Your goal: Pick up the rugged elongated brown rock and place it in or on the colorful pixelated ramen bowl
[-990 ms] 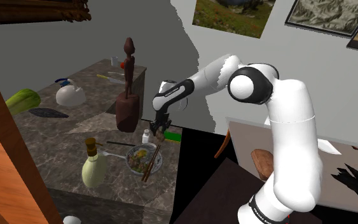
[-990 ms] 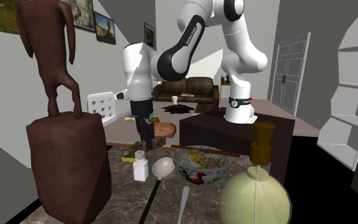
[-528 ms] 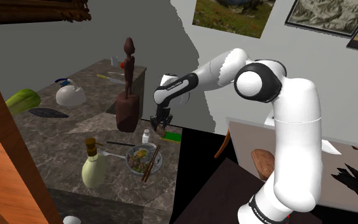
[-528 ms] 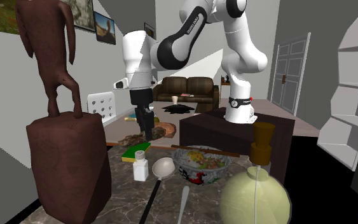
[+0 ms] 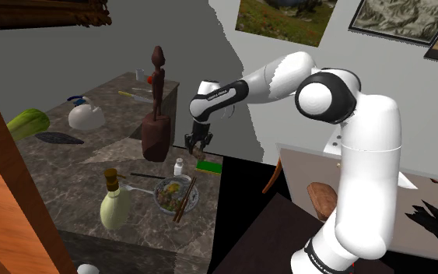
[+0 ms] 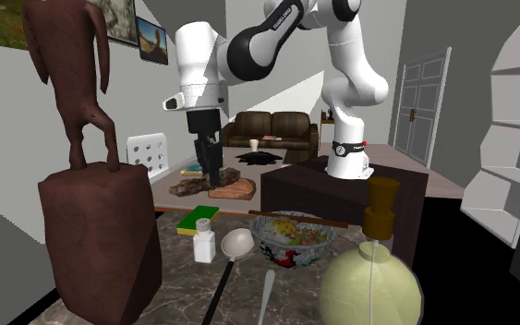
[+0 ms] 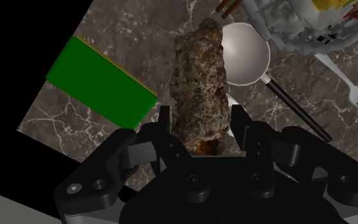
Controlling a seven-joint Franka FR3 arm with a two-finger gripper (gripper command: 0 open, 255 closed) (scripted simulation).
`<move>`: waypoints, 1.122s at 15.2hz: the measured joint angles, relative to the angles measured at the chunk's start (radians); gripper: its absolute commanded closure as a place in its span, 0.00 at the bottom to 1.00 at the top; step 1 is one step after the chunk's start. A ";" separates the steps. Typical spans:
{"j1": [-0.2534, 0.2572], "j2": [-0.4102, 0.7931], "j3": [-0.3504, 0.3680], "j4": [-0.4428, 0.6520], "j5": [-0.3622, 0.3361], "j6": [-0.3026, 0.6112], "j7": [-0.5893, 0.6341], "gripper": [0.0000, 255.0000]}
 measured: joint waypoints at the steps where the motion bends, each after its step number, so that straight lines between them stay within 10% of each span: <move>1: 0.001 -0.008 -0.001 0.003 -0.001 -0.012 0.002 1.00; 17: 0.158 -0.213 0.068 -0.249 -0.021 0.060 0.229 1.00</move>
